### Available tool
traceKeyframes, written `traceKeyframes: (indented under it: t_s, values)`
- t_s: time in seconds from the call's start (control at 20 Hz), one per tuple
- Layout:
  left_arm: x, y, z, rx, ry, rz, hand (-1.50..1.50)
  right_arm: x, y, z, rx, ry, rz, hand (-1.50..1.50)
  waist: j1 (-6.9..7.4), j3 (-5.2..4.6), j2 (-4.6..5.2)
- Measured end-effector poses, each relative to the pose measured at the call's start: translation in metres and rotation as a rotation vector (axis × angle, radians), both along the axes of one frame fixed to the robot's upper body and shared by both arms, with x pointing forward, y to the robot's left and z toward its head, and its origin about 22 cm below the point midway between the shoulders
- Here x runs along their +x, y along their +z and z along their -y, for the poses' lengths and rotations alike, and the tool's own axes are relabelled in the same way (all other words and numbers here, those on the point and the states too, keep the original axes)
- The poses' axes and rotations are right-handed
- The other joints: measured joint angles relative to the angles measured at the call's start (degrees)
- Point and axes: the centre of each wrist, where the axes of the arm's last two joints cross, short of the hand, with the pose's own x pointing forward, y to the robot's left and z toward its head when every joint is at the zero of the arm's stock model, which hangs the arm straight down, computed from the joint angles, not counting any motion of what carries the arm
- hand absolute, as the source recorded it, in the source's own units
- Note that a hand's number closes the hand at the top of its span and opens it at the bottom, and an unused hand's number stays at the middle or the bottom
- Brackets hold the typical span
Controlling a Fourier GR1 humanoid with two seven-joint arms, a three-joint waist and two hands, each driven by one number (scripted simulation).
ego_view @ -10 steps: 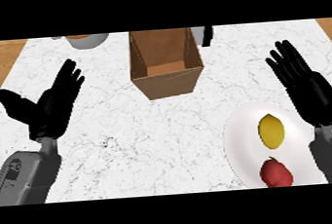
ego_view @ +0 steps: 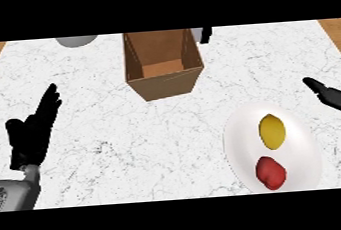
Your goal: Pick the lemon from the plate and place it in the cardboard box
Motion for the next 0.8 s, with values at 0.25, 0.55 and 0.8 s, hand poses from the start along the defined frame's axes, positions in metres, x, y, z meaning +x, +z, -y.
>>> traceKeyframes:
  t_s: [0.25,0.55,0.8]
  values:
    - [-0.021,-0.011,0.001,0.058,0.01,-0.009,0.0,-0.028,-0.048,-0.021,0.051,-0.239,0.137,-1.5,0.59,0.13,0.15]
    - [-0.033,-0.014,0.0,0.082,0.016,-0.008,0.0,-0.069,-0.068,-0.011,-0.201,-0.298,0.012,-1.5,0.72,-0.04,0.33]
    - [-0.037,-0.018,0.005,0.09,0.019,-0.007,0.0,-0.098,-0.065,0.005,-0.423,-0.267,-0.229,-1.5,0.63,-0.24,0.43]
